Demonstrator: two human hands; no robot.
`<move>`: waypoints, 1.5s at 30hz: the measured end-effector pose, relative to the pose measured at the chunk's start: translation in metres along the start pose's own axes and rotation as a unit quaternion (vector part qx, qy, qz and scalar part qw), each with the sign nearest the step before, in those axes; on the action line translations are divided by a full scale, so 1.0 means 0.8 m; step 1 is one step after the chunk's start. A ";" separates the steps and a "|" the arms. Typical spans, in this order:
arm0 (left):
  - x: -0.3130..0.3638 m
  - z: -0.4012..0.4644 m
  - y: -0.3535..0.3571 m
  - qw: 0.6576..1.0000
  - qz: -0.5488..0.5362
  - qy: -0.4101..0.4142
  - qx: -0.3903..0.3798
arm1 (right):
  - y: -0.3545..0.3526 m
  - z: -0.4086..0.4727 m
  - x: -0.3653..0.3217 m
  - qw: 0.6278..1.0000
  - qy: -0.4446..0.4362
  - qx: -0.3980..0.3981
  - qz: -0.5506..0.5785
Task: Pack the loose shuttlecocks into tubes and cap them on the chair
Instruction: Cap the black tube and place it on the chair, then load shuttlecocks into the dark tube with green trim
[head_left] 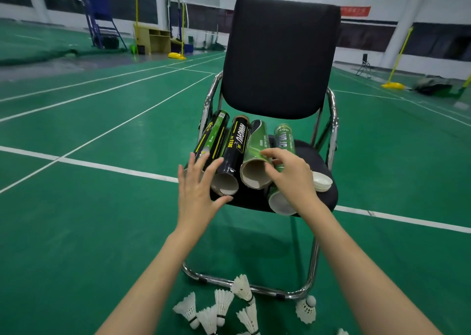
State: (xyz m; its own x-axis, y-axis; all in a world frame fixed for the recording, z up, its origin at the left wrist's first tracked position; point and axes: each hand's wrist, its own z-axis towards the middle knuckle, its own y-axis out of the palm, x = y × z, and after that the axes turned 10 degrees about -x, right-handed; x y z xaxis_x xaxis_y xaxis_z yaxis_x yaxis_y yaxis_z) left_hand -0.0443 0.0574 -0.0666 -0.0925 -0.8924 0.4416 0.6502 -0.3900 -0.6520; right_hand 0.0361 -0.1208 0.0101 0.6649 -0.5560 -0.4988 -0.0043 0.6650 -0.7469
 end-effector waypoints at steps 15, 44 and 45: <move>0.161 0.018 -0.030 0.862 -0.503 -0.023 -0.063 | -0.085 -0.059 -0.056 0.980 -0.003 0.082 0.180; 0.179 -0.092 -0.099 0.964 0.011 0.207 -0.166 | -0.092 -0.203 -0.052 0.877 0.086 -0.078 0.466; 0.172 -0.098 -0.092 0.961 0.012 0.204 -0.185 | -0.081 -0.208 -0.044 0.870 0.102 -0.085 0.475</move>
State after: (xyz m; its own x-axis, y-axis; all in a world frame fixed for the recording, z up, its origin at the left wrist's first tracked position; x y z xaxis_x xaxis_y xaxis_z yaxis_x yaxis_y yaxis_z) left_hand -0.1639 -0.0547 -0.0064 -0.4186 -0.8871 0.1946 0.3508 -0.3556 -0.8663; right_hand -0.1113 -0.2273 0.0026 0.1547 0.1145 -0.9813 -0.6013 0.7990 -0.0016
